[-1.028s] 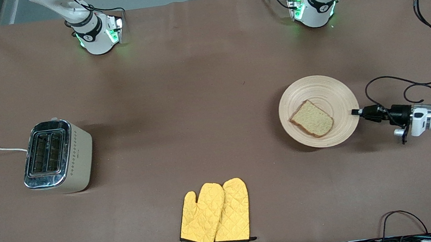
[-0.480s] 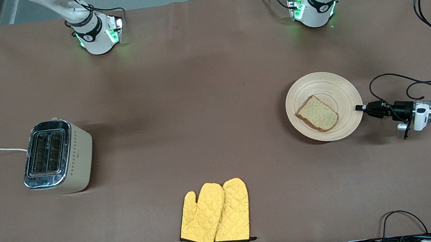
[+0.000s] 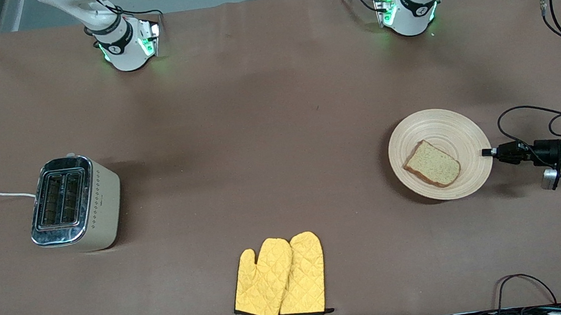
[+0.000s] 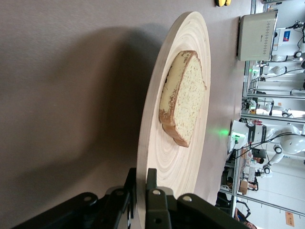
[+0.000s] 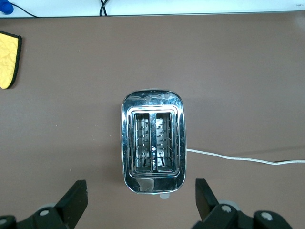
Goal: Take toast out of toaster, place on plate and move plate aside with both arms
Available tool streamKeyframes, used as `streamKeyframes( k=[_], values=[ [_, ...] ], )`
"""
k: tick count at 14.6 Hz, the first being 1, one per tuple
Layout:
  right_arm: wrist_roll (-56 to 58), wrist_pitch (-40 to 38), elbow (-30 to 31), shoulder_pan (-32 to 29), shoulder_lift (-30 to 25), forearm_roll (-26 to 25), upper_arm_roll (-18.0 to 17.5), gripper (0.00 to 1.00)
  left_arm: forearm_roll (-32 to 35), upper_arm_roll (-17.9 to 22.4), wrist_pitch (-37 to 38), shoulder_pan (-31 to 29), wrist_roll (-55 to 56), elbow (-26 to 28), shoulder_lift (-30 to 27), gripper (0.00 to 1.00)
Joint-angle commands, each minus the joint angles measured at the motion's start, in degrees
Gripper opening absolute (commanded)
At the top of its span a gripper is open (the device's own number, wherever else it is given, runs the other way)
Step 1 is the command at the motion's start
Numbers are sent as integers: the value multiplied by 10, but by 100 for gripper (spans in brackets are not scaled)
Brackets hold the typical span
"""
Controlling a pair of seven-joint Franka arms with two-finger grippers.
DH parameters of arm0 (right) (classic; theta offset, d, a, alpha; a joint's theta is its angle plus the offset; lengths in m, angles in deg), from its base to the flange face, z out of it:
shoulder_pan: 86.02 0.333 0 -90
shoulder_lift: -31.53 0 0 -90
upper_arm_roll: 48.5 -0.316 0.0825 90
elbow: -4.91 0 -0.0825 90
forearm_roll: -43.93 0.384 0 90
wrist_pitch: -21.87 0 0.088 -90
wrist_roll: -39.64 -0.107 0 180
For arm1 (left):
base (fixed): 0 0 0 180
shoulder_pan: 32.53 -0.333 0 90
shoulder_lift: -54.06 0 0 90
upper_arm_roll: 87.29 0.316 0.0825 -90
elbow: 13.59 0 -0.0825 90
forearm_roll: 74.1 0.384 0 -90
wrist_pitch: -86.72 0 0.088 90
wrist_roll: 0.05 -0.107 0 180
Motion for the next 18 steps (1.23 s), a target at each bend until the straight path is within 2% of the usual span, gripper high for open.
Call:
streamKeyframes(
  k=[1, 18],
  values=[
    [9, 1, 8, -12, -6, 8, -8, 100, -14, -8, 32, -3, 14, -27, 17, 0],
    [9, 2, 8, -12, -6, 8, -8, 100, -44, -5, 31, 0, 39, -9, 29, 2]
  ],
)
